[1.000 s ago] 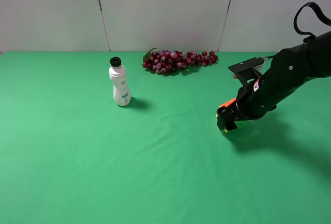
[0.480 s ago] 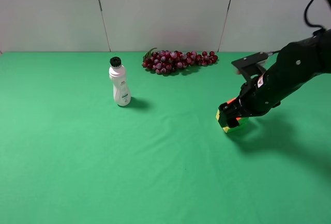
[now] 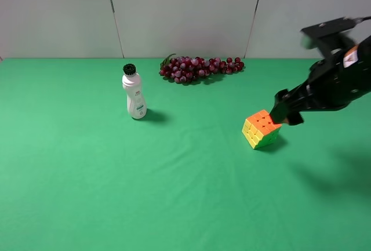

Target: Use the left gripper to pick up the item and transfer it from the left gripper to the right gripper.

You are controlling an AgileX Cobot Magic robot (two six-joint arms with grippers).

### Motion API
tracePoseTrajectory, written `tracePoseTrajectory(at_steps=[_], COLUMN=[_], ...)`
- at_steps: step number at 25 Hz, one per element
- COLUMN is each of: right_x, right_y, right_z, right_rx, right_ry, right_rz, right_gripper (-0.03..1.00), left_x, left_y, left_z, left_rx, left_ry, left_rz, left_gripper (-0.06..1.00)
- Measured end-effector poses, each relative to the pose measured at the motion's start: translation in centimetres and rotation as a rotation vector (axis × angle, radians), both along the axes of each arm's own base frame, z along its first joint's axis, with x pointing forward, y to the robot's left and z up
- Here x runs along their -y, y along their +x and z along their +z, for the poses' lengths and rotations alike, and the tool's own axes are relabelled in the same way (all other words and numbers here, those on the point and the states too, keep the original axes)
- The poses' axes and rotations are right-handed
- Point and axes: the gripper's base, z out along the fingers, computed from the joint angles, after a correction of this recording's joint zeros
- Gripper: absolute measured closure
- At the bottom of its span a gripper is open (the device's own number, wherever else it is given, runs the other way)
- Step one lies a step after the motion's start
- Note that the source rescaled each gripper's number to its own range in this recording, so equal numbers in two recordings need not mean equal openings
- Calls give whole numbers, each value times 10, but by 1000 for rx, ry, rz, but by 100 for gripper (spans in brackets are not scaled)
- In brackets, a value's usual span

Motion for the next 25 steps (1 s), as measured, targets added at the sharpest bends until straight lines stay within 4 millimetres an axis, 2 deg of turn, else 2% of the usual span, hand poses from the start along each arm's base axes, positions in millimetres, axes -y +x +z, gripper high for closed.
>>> tracePoseTrajectory(at_steps=[7,14,17,25], right_x=[19,39,47,64], right_y=[-49,-99,-119,-173], right_z=[44,66,66,38], right_rx=[64,93,114,227], right_ry=[41,54,81,186], right_rz=[-37,-49,-74,-91], right_gripper=[-3,-3,-3,-3], left_x=[0,0,0,0], left_y=[0,0,0,0], left_z=[0,0,0,0], left_rx=[0,0,0,0], left_ry=[0,0,0,0], left_rz=[0,0,0,0], left_gripper=[-6,-6,-6,-6])
